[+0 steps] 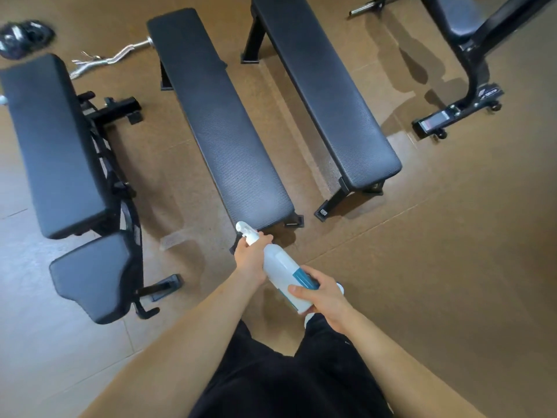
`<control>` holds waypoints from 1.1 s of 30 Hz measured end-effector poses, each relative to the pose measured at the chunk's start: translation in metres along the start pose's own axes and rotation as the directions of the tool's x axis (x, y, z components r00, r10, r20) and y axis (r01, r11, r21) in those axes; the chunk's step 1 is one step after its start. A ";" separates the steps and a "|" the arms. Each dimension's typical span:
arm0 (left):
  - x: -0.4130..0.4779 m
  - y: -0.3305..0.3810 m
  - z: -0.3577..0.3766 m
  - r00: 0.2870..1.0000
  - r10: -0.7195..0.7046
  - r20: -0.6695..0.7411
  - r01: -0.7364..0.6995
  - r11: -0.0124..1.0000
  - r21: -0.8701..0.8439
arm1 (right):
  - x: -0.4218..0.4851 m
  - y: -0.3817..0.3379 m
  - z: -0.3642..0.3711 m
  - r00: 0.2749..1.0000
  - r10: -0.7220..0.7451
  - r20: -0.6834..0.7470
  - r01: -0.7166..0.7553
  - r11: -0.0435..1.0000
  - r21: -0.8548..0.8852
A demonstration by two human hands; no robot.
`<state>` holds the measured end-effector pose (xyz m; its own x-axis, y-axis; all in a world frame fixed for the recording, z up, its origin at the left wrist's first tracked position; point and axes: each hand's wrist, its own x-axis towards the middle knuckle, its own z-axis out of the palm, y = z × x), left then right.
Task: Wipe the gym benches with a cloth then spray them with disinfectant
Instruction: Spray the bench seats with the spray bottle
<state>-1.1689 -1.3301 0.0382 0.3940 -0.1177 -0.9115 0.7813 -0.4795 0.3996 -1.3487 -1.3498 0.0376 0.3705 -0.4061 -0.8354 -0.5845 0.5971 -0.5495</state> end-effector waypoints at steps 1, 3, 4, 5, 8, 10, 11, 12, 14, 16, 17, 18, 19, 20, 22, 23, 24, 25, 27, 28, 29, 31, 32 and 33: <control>-0.004 -0.005 0.019 1.000 0.024 0.003 -0.024 1.000 0.006 | 0.001 0.001 -0.019 1.000 -0.008 0.001 0.008 1.000 0.012; -0.011 -0.018 0.061 0.998 0.057 0.013 -0.057 0.998 0.010 | 0.000 0.003 -0.062 1.000 -0.017 0.002 0.017 0.999 0.038; -0.016 -0.025 0.084 0.998 0.066 0.018 -0.066 0.998 0.009 | -0.002 0.004 -0.085 1.000 -0.021 -0.003 0.021 0.999 0.047; -0.021 -0.031 0.106 0.997 0.074 0.024 -0.074 0.997 -0.001 | -0.006 0.005 -0.108 0.999 -0.031 -0.012 0.031 0.998 0.056; -0.041 -0.039 0.175 0.994 0.082 0.065 -0.081 0.996 -0.021 | -0.017 0.002 -0.175 0.994 -0.102 -0.049 0.106 0.991 0.083; -0.054 -0.038 0.219 0.990 0.089 0.108 -0.092 0.995 0.026 | -0.025 -0.004 -0.214 0.986 -0.149 -0.073 0.157 0.981 0.117; -0.062 -0.036 0.240 0.985 0.101 0.139 -0.108 0.993 0.045 | -0.028 -0.007 -0.231 0.982 -0.165 -0.090 0.177 0.975 0.132; -0.069 -0.034 0.259 0.979 0.115 0.168 -0.126 0.991 0.055 | -0.031 -0.010 -0.246 0.978 -0.179 -0.111 0.194 0.971 0.143; -0.080 -0.030 0.292 0.968 0.140 0.211 -0.159 0.984 0.079 | -0.031 -0.016 -0.272 0.967 -0.199 -0.160 0.224 0.961 0.160; -0.084 -0.026 0.319 0.948 0.179 0.263 -0.205 0.976 0.077 | -0.027 -0.022 -0.293 0.960 -0.198 -0.198 0.233 0.958 0.168; -0.085 -0.023 0.330 0.940 0.188 0.286 -0.217 0.973 0.074 | -0.024 -0.025 -0.301 0.957 -0.195 -0.214 0.234 0.957 0.174; -0.083 -0.020 0.340 0.937 0.190 0.292 -0.222 0.972 0.079 | -0.020 -0.030 -0.310 0.955 -0.197 -0.223 0.238 0.955 0.178; -0.081 -0.016 0.350 0.940 0.190 0.284 -0.220 0.972 0.078 | -0.016 -0.034 -0.317 0.953 -0.201 -0.227 0.244 0.953 0.181; -0.077 -0.012 0.358 0.944 0.188 0.272 -0.215 0.974 0.073 | -0.010 -0.038 -0.325 0.952 -0.211 -0.223 0.253 0.950 0.182; -0.070 -0.001 0.375 0.957 0.160 0.243 -0.180 0.982 0.064 | 0.003 -0.051 -0.340 0.947 -0.243 -0.211 0.280 0.946 0.165; -0.066 0.005 0.382 0.962 0.142 0.232 -0.160 0.985 0.062 | 0.010 -0.059 -0.348 0.946 -0.253 -0.205 0.284 0.948 0.143; -0.062 0.011 0.390 0.967 0.128 0.219 -0.143 0.988 0.054 | 0.017 -0.068 -0.356 0.946 -0.258 -0.195 0.284 0.951 0.119; -0.057 0.018 0.398 0.972 0.119 0.204 -0.130 0.991 0.044 | 0.024 -0.077 -0.364 0.949 -0.260 -0.180 0.282 0.954 0.107; -0.045 0.032 0.415 0.974 0.116 0.194 -0.117 0.993 -0.006 | 0.040 -0.098 -0.381 0.953 -0.266 -0.145 0.281 0.955 0.099; -0.037 0.039 0.425 0.968 0.134 0.213 -0.125 0.991 -0.053 | 0.047 -0.110 -0.391 0.956 -0.263 -0.130 0.277 0.955 0.105; -0.031 0.046 0.435 0.958 0.162 0.237 -0.141 0.985 -0.101 | 0.055 -0.123 -0.399 0.960 -0.251 -0.122 0.264 0.958 0.110; -0.018 0.060 0.456 0.953 0.186 0.239 -0.143 0.972 -0.185 | 0.072 -0.147 -0.417 0.973 -0.203 -0.114 0.215 0.971 0.103; -0.012 0.066 0.467 0.961 0.173 0.215 -0.127 0.969 -0.210 | 0.081 -0.160 -0.426 0.979 -0.172 -0.108 0.183 0.978 0.096; -0.006 0.072 0.476 0.972 0.149 0.180 -0.108 0.969 -0.222 | 0.089 -0.173 -0.435 0.984 -0.147 -0.098 0.156 0.984 0.084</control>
<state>-1.3453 -1.7773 0.0259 0.4129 -0.3424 -0.8440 0.8220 -0.2591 0.5072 -1.5290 -1.7899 0.0655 0.3798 -0.5554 -0.7398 -0.4572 0.5825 -0.6721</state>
